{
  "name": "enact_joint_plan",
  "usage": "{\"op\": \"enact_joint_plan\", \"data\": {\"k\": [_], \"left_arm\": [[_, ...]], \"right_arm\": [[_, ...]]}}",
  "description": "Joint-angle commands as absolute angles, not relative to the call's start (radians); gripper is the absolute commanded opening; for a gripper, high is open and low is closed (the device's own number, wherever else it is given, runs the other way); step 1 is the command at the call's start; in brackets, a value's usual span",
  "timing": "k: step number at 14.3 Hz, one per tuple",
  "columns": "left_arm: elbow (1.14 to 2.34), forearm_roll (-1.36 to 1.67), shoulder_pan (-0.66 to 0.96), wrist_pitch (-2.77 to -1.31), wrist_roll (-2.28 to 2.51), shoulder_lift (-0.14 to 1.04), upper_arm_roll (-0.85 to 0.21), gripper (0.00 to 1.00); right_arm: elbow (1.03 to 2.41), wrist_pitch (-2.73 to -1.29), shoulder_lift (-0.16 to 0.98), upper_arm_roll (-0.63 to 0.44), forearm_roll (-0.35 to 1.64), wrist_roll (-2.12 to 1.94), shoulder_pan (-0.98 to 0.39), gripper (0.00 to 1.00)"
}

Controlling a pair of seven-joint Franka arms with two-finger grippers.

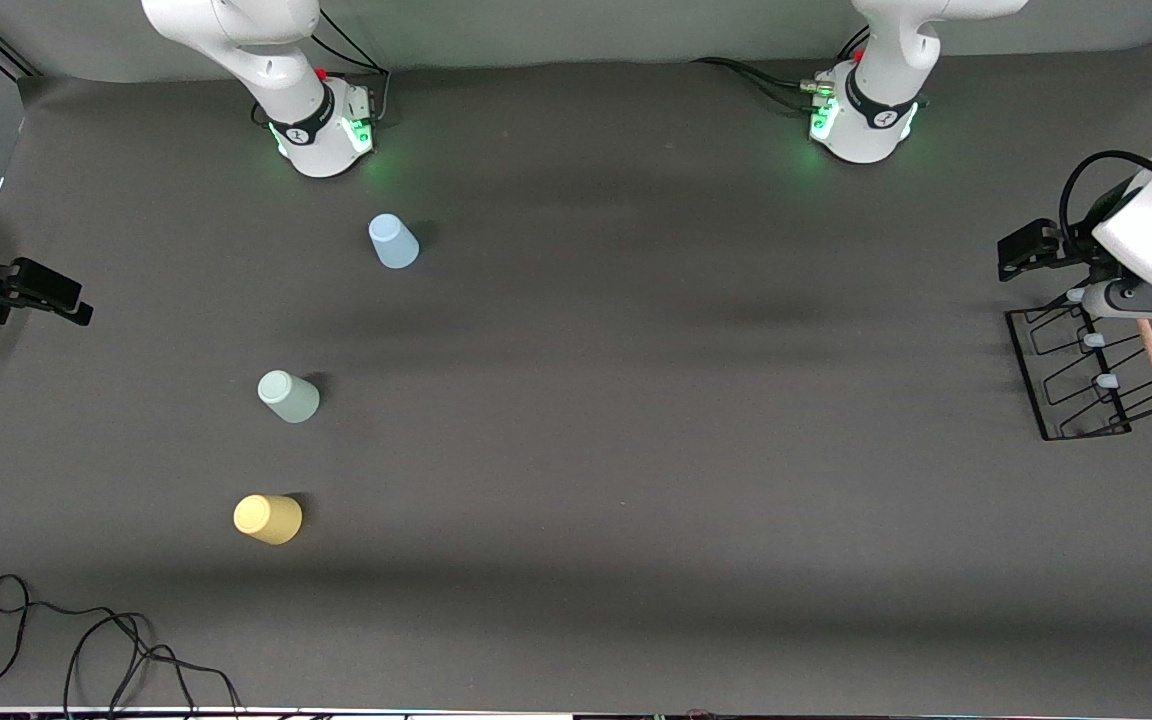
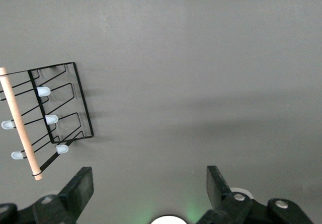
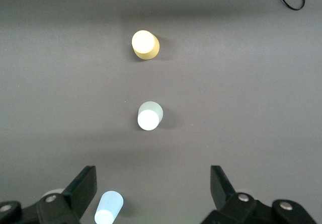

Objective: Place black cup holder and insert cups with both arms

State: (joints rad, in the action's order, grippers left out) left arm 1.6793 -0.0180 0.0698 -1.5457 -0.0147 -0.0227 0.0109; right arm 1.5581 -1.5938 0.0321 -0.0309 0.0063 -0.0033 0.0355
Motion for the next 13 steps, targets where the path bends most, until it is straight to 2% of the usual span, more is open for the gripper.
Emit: {"op": "enact_joint_plan", "data": {"k": [1,6,13], "left_arm": [[1.660,-0.025,0.068,-1.545,-0.006,-0.012,0.012,1.00],[1.655,-0.026,-0.009,-1.536,-0.035,-0.012,0.012,1.00],[1.649,-0.100,-0.257,-1.607,-0.378,0.067,0.012,1.00]], "right_arm": [[1.548,-1.588,0.034,-0.029,0.012,0.017,0.032,1.00],[1.548,-1.588,0.034,-0.029,0.011,0.017,0.032,1.00],[1.548,-1.583,0.031,-0.031,0.012,0.017,0.032,1.00]]}}
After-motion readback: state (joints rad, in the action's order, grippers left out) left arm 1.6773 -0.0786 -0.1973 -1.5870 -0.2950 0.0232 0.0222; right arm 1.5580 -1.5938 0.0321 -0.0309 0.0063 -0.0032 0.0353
